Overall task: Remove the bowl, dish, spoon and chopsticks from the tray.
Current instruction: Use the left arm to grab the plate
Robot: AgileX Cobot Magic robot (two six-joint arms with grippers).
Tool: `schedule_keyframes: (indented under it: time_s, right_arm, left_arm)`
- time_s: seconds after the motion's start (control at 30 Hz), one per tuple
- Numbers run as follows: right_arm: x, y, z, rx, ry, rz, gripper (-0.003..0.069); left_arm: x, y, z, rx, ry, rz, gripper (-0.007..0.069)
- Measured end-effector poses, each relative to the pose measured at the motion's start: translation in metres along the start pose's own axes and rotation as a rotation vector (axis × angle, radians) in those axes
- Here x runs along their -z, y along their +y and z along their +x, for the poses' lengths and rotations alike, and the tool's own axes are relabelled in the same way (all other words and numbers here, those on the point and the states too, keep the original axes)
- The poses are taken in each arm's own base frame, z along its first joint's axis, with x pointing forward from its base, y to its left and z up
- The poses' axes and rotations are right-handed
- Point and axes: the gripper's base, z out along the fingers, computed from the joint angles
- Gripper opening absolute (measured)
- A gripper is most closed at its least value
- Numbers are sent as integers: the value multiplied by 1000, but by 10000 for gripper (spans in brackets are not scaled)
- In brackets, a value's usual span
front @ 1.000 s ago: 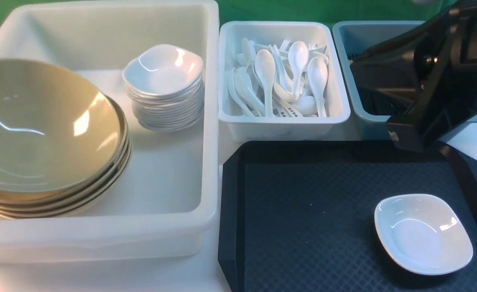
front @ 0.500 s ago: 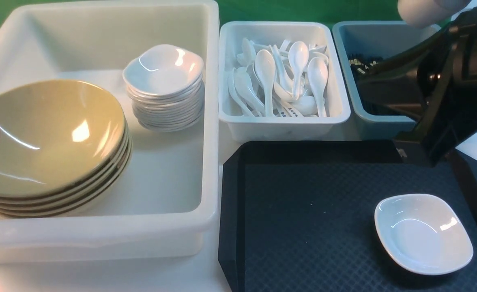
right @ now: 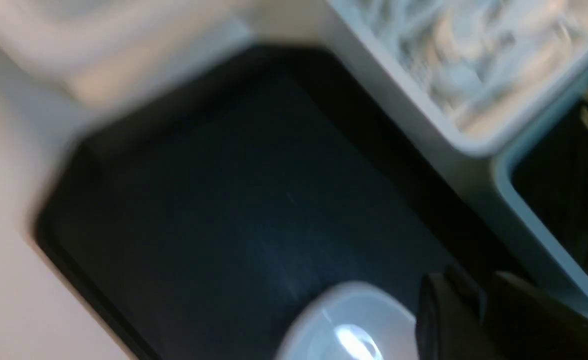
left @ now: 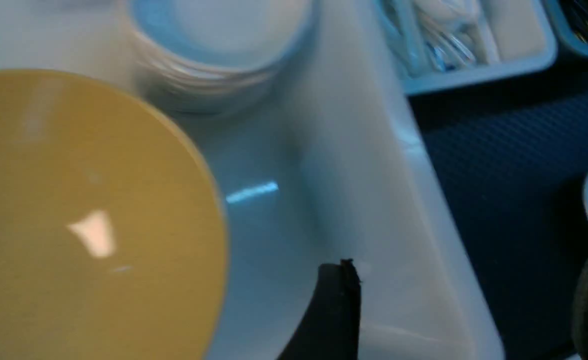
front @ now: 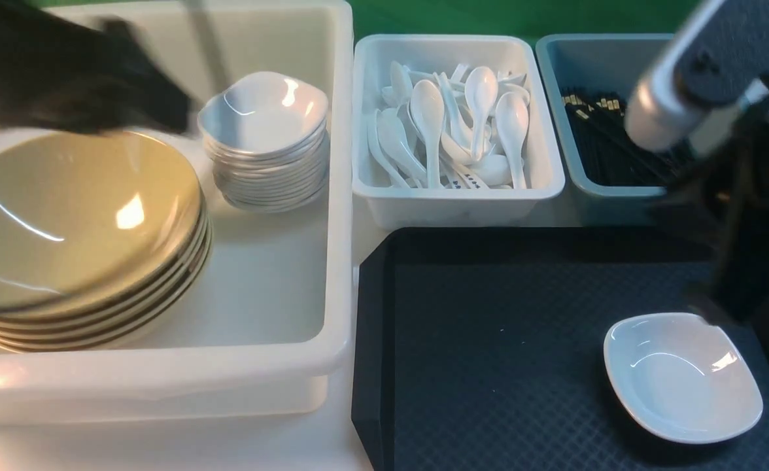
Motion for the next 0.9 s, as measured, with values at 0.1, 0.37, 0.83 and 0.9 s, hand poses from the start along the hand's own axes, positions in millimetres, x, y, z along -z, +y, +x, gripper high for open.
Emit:
schedule_keyframes:
  time_s: [0.1,0.37,0.83,0.9]
  right_arm:
    - [1,-12,13,-42,80,77,151]
    - [45,-30,77,-247,13,93,151]
    - [62,-16,136,-324,-54,31,151]
    - [60,-15,137,-317,-46,29,151]
  left_arm:
    - [-40,-41,0,-114,67,41,528]
    - [-174,-152,26,-377,242,143,528]
    - [-310,-226,28,-421,261,222,527]
    - [-320,-229,33,-428,272,222,527]
